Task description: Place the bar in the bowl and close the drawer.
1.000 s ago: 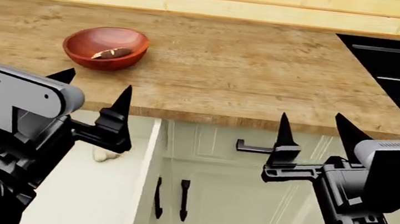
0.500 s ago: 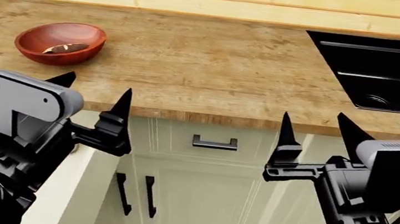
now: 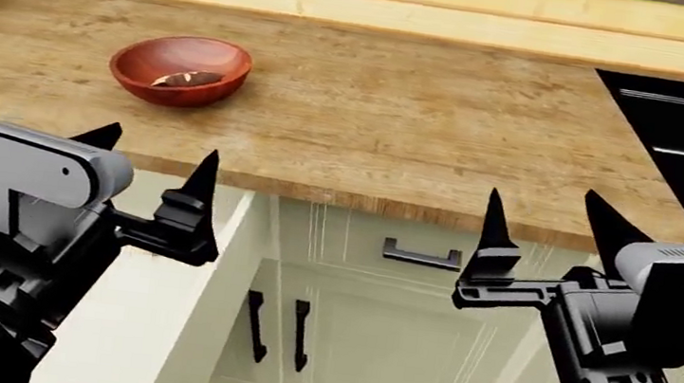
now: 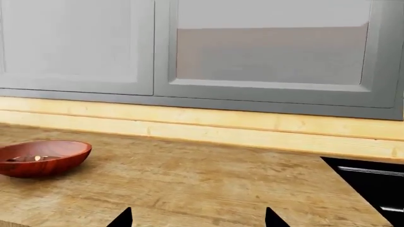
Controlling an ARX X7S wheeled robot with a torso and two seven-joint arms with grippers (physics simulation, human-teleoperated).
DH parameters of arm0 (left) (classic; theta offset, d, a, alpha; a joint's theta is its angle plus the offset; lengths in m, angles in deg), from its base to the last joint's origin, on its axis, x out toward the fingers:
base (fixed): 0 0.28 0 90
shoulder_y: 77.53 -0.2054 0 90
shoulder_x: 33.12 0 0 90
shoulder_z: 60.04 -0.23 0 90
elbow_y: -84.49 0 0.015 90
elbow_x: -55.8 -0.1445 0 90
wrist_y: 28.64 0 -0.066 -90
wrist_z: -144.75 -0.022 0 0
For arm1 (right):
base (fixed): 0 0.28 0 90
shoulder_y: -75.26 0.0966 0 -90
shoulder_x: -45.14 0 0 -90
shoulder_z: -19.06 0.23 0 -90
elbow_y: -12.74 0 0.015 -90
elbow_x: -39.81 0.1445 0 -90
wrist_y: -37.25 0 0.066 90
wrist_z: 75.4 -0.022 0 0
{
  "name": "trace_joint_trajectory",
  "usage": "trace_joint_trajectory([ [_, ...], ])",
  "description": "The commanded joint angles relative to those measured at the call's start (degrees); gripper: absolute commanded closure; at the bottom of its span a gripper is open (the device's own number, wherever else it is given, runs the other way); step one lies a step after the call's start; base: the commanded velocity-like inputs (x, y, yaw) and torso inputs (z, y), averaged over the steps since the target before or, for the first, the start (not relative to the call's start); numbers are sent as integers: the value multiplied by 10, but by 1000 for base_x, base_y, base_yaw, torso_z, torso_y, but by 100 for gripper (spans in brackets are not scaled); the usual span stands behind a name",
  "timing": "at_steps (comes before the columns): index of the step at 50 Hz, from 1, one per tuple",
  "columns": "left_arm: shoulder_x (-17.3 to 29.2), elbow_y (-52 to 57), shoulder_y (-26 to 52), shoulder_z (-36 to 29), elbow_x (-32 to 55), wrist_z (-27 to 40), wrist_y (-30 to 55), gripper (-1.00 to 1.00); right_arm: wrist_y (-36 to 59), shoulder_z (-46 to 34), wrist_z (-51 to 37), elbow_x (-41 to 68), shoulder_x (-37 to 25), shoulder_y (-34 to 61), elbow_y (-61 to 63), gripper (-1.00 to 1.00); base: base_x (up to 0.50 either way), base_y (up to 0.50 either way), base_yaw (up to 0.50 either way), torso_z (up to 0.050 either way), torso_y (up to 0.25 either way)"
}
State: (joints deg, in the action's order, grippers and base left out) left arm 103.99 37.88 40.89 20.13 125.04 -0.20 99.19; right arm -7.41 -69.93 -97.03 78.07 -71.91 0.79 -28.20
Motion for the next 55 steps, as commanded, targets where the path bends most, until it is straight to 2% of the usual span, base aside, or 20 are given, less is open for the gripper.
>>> trace_joint_trajectory([
  [1,-4,-6,-4,15,-21,-7,2,-100,4,8,11,-14,8,-2,0,-100,0,0,500,0,0],
  [55,4,1,-10,20,-15,-1,-7,-100,6,-2,-4,-1,-6,6,9,-100,0,0,500,0,0],
])
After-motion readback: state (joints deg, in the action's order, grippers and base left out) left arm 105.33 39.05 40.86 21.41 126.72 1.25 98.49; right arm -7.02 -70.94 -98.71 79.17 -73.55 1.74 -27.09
